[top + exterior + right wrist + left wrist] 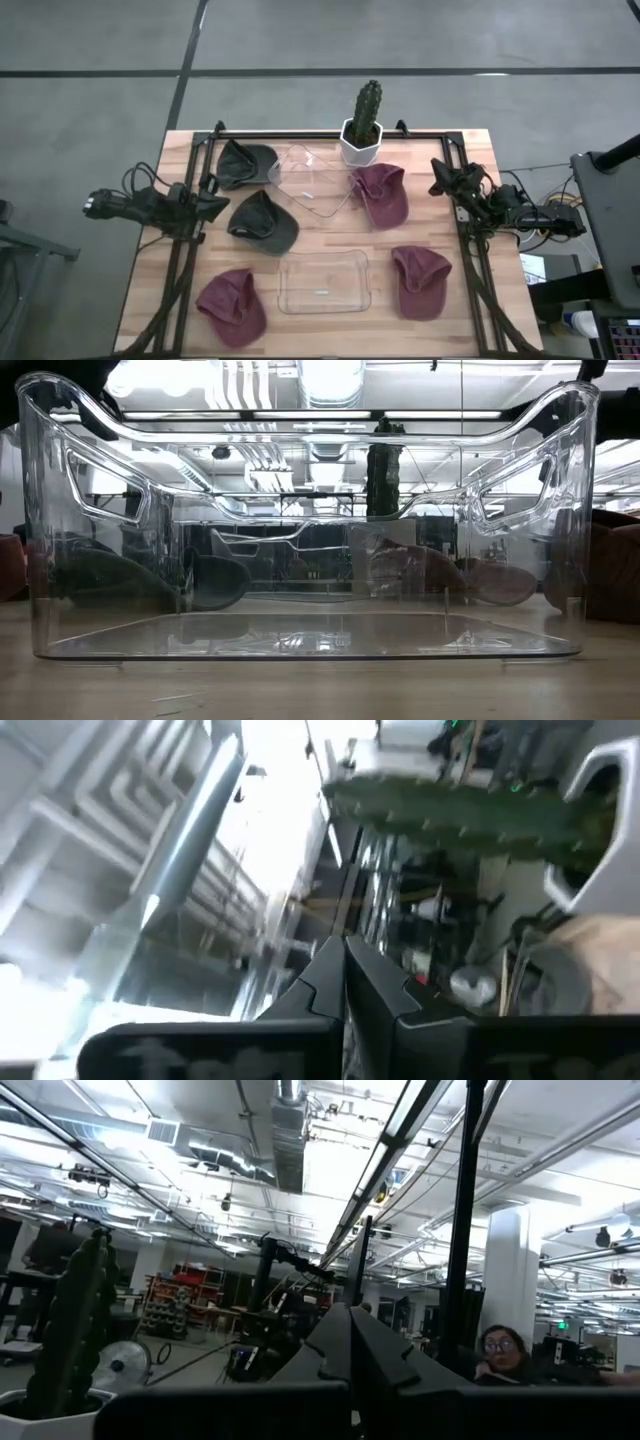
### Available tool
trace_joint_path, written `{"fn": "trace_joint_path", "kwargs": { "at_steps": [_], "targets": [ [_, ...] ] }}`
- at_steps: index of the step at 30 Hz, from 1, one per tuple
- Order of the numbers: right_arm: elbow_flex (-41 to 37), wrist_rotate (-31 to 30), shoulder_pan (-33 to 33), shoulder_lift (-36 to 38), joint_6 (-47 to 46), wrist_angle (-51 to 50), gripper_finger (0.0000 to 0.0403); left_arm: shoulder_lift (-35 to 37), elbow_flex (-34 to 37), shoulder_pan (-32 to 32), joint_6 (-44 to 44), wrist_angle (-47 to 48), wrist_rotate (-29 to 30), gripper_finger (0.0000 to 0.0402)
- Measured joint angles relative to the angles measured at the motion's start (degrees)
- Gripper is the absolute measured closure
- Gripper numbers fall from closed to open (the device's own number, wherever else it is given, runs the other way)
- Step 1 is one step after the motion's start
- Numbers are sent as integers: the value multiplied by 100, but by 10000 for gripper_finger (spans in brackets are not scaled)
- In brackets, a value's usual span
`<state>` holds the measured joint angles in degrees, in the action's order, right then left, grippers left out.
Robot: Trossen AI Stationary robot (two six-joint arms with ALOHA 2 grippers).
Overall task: Pick & Place hat
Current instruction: Put the top right red cap into the bottom transparent bin
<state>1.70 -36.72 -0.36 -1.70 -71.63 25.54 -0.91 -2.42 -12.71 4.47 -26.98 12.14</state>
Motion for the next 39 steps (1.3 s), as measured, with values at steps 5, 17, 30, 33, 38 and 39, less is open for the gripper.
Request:
{"fn": "trace_joint_path", "kwargs": {
  "at_steps": [5, 17, 30, 33, 38, 39],
  "targets": [
    [506, 274, -2, -829, -318, -798, 393, 0, 0, -2, 4, 0, 0, 401],
    [3367, 831, -62, -3365, -829, -6576, 294, -110, 0, 0, 351, 0, -3, 401],
    [3679, 1581, -435, -4585, -608, -7731, 184, -133, 0, 0, 376, 0, -4, 401],
    [3504, 1554, -491, -4791, -734, -7691, 179, -136, 0, -1, 439, 0, -4, 401],
    [3048, 1562, -739, -5121, -741, -7086, 181, -142, 0, -2, 444, 0, -4, 401],
    [2931, 1604, -787, -5178, -741, -6867, 181, -142, 0, -2, 444, 0, -5, 401]
  ]
}}
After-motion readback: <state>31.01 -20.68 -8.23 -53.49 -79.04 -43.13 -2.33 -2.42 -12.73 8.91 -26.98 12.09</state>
